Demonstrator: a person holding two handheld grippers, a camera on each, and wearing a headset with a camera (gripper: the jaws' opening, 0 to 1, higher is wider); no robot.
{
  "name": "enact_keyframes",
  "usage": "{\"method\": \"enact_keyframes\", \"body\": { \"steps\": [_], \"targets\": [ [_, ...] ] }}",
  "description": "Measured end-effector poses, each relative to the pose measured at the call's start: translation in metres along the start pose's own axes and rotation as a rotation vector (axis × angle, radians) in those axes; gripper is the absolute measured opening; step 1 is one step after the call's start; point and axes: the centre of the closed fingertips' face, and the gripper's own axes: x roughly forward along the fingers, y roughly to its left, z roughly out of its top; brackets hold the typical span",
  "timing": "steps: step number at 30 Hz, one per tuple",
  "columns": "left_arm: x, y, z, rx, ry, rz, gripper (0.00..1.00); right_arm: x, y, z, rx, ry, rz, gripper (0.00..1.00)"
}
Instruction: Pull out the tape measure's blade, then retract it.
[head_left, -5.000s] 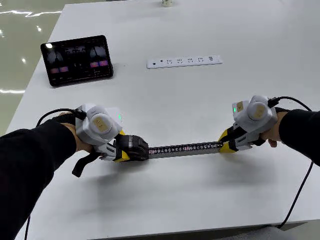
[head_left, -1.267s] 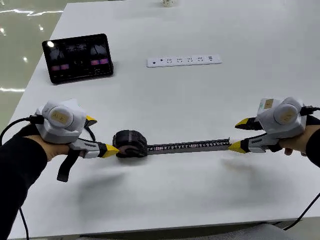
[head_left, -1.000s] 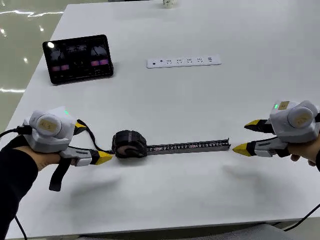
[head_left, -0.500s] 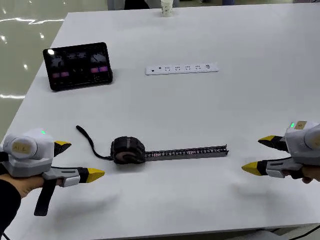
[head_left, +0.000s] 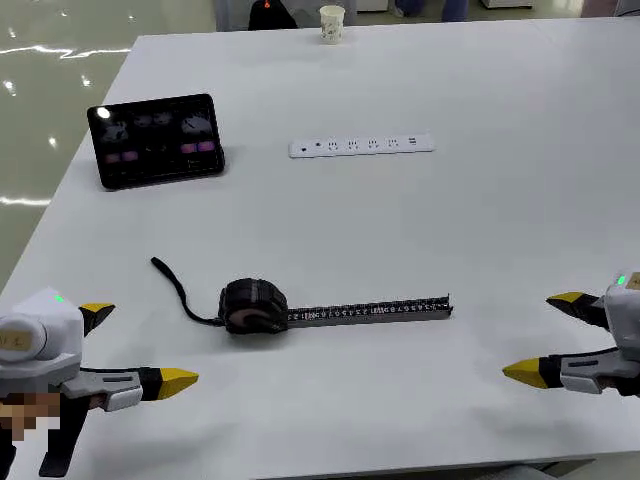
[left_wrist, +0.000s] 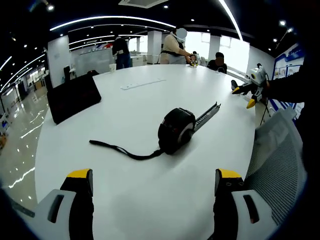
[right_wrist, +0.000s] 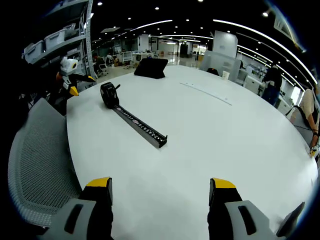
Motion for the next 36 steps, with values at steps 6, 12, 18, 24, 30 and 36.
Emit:
{"method": "enact_keyframes", "body": {
  "steps": [6,12,18,24,30,36],
  "targets": [
    [-0.003,0.0,-0.004,-0.002,0.029,0.002,0.99,-0.011,0.0,-0.012,0.01,0.005,-0.015,0.84],
    [-0.006,-0.008,-0.006,0.026,0.025,-0.011,0.99,-0.018,0.004,-0.019,0.02,0.005,-0.005,0.95],
    [-0.006,-0.004,-0.007,0.0,0.026,0.009,0.99,-0.022,0.003,-0.025,0.005,0.02,-0.006,0.99],
    [-0.006,-0.004,-0.003,0.007,0.021,0.013,0.99,-0.026,0.003,-0.027,0.004,0.023,-0.007,0.99],
    [-0.005,-0.009,-0.004,0.023,0.053,0.011,0.99,-0.028,0.003,-0.029,0.004,0.027,-0.006,0.99],
    [-0.006,-0.011,0.0,0.025,0.04,0.011,0.99,-0.027,0.006,-0.028,0.007,0.032,0.002,0.99]
  ]
}}
